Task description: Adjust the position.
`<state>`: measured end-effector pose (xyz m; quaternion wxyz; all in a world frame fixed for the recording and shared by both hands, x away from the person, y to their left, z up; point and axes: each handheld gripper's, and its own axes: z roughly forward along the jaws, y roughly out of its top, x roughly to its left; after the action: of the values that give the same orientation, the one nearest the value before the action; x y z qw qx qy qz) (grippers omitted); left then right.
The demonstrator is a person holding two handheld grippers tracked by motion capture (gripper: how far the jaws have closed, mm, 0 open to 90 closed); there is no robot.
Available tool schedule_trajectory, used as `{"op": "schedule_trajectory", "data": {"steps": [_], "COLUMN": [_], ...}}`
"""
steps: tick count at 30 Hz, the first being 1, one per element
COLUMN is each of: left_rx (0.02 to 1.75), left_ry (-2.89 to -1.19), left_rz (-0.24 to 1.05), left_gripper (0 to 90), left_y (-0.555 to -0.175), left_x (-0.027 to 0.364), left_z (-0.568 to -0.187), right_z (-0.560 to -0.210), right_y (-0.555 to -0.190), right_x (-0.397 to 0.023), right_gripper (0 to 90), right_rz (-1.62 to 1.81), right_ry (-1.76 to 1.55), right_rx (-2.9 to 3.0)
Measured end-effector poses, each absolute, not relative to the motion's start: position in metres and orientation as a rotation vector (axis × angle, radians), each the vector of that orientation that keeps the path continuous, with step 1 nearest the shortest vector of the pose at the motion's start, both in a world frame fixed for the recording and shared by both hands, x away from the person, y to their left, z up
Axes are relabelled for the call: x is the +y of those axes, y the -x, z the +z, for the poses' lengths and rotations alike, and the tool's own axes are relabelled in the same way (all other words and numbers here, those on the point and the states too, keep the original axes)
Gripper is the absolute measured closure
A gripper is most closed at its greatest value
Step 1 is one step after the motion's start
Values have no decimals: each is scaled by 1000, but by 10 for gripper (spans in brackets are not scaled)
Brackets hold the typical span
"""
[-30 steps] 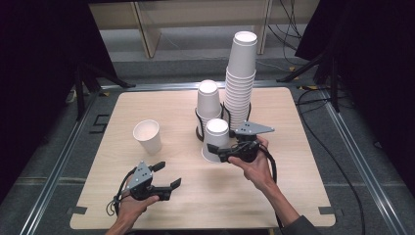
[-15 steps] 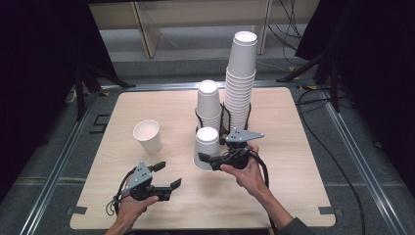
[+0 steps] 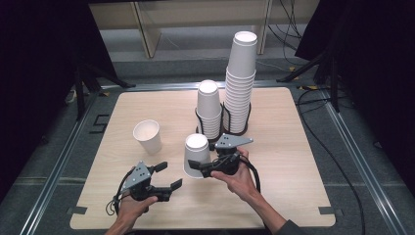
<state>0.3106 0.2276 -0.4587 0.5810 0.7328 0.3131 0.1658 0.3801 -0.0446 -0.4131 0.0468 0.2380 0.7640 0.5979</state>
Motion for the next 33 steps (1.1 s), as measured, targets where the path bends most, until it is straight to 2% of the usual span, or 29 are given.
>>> {"op": "schedule_trajectory", "data": {"steps": [22,26,29,33], "left_rx": [702,707,710,691], "left_ry": [-1707,-1713,-1728,-1707], "left_rz": [329,328,337,331], "left_gripper": [128,39,5,1], "left_y": [-309,-310,-310,-311], "left_x": [211,207,206,205], "left_z": [-457,-459,-459,-459], "right_z": [-417,-417,-417,-419], "right_y": [-365,-361,-357,-352], "right_x": [-21,-15,-10,-5], "right_gripper": [189,189,189,189], "right_rz": [1825,1840,1867,1895], "right_ry": [-656,-642,-634,-640], "right_rx": [2360,2364,2365,2398]}}
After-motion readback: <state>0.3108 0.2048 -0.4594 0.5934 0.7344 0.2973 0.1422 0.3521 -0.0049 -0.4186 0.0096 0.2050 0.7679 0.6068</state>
